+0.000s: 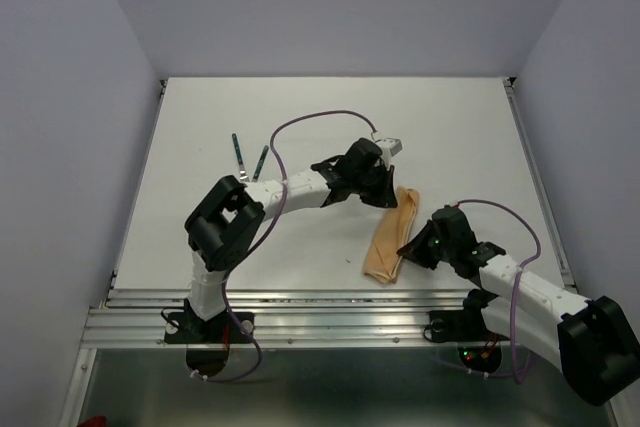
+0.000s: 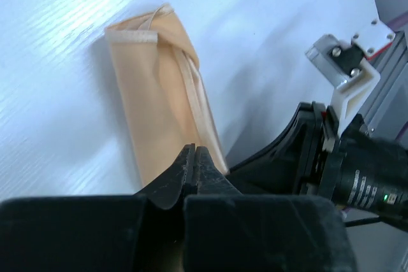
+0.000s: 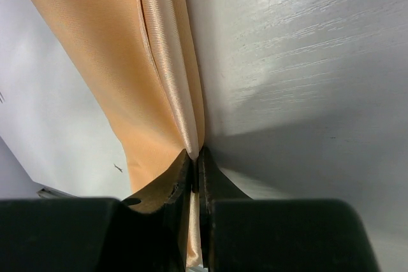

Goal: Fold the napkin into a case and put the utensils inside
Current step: Smooth out the smaller rectangle-folded napkin at the center of the board.

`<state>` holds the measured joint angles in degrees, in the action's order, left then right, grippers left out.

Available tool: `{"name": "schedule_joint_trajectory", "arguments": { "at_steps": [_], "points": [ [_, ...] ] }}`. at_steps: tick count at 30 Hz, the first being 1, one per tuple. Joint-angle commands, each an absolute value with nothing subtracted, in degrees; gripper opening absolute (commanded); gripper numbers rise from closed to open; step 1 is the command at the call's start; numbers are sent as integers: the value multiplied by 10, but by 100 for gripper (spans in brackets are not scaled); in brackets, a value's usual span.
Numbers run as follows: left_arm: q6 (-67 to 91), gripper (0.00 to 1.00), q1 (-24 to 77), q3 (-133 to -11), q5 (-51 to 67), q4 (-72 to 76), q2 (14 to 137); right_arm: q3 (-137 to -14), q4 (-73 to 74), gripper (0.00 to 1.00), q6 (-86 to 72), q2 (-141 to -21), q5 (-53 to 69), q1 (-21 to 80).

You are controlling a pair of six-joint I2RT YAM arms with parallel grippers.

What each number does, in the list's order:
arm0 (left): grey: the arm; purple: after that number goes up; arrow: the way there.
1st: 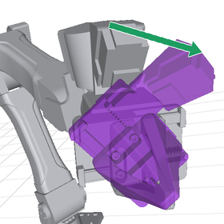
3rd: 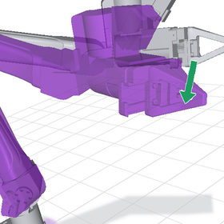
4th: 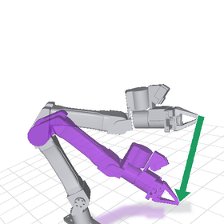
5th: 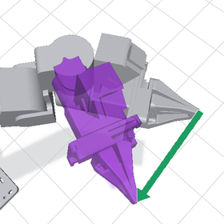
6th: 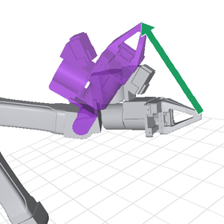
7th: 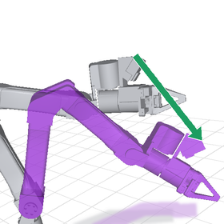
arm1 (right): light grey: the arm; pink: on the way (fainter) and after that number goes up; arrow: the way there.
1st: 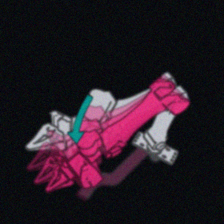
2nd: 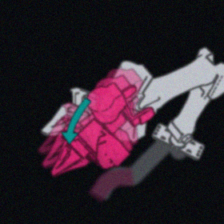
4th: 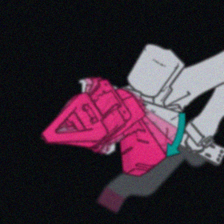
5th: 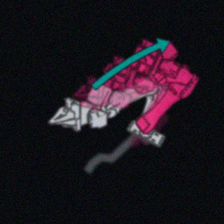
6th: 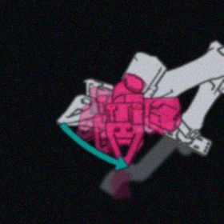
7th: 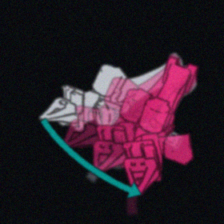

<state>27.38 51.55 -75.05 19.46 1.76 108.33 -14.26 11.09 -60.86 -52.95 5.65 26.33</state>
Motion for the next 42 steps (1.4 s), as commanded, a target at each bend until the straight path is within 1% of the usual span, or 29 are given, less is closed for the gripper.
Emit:
{"name": "schedule_joint_trajectory", "arguments": {
  "at_steps": [1, 5, 17, 22, 29, 36, 42],
  "points": [
    [291, 0, 525, -822, 205, 3, 1126, -143, 111, 1, -603, -535, 61, 266],
    [295, 0, 524, -859, 201, 1, 1157, -146, 109, 1, -602, -544, 62, 266],
    [271, 0, 517, -973, 141, -55, 1255, -149, 116, 1, -606, -548, 58, 266],
    [276, 0, 515, -1013, 143, -61, 1304, -151, 127, 1, -609, -543, 56, 266],
    [271, 0, 515, -999, 136, -49, 1295, -150, 130, 1, -613, -538, 54, 266],
    [264, 0, 515, -960, 139, -49, 1226, -149, 134, 1, -618, -531, 51, 266],
    [261, 0, 515, -946, 138, -67, 1205, -148, 131, 1, -618, -533, 51, 266]
  ]
}}
